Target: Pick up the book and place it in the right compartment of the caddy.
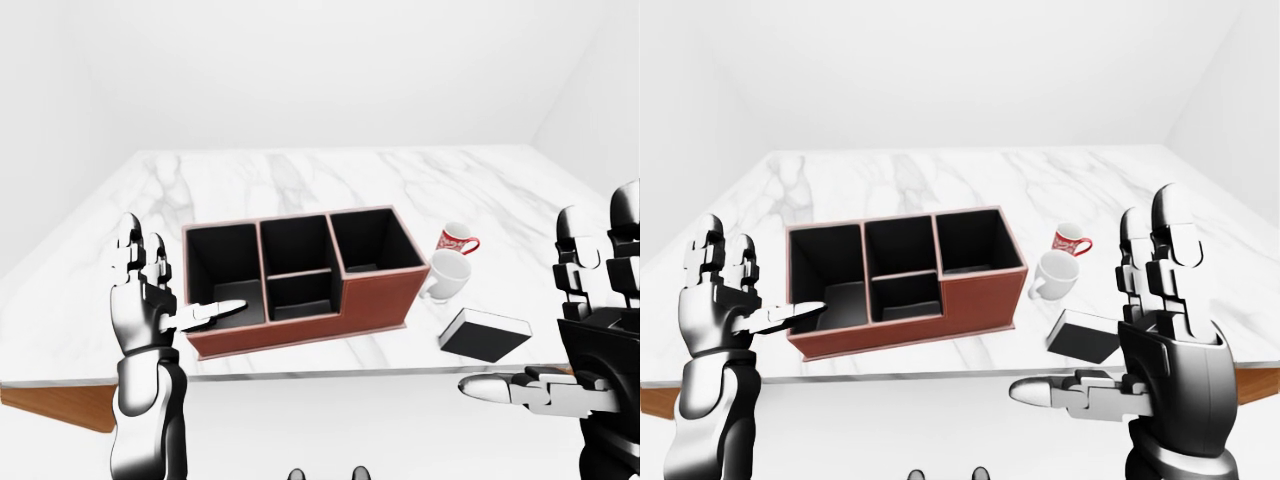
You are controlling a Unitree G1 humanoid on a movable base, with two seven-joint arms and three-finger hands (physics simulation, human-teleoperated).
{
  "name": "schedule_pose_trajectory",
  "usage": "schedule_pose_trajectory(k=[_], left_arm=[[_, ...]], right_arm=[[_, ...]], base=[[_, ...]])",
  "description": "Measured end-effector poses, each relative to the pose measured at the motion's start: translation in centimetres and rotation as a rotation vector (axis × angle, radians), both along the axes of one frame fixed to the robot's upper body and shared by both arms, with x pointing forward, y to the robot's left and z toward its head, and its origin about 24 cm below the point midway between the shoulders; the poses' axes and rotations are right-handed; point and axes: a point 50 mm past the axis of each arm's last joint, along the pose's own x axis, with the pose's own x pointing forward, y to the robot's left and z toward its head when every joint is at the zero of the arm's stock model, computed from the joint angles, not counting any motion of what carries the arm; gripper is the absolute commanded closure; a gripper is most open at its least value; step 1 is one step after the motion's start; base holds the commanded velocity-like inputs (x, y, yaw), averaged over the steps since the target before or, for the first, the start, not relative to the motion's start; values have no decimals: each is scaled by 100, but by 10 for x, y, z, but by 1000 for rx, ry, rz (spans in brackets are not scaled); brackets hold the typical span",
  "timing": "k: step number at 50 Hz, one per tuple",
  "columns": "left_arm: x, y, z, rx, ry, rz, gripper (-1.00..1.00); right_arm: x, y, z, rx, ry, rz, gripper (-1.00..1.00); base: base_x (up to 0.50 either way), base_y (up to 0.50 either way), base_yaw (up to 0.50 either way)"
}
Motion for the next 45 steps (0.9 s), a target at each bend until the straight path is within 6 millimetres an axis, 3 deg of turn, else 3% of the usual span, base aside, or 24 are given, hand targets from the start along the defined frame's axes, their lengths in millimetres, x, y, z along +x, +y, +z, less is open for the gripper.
schedule_pose_trajectory(k=[13, 30, 45], left_arm=[[0, -1, 0, 0, 1, -1, -100], [0, -1, -1, 3, 3, 1, -100], [0, -2, 0, 5, 2, 0, -100]], right_arm=[[1, 2, -2, -37, 25, 2, -100], [8, 12, -4, -348, 140, 32, -100], [7, -5, -22, -549, 378, -78, -100]], base=[[16, 0, 0], [0, 0, 0], [0, 0, 0]])
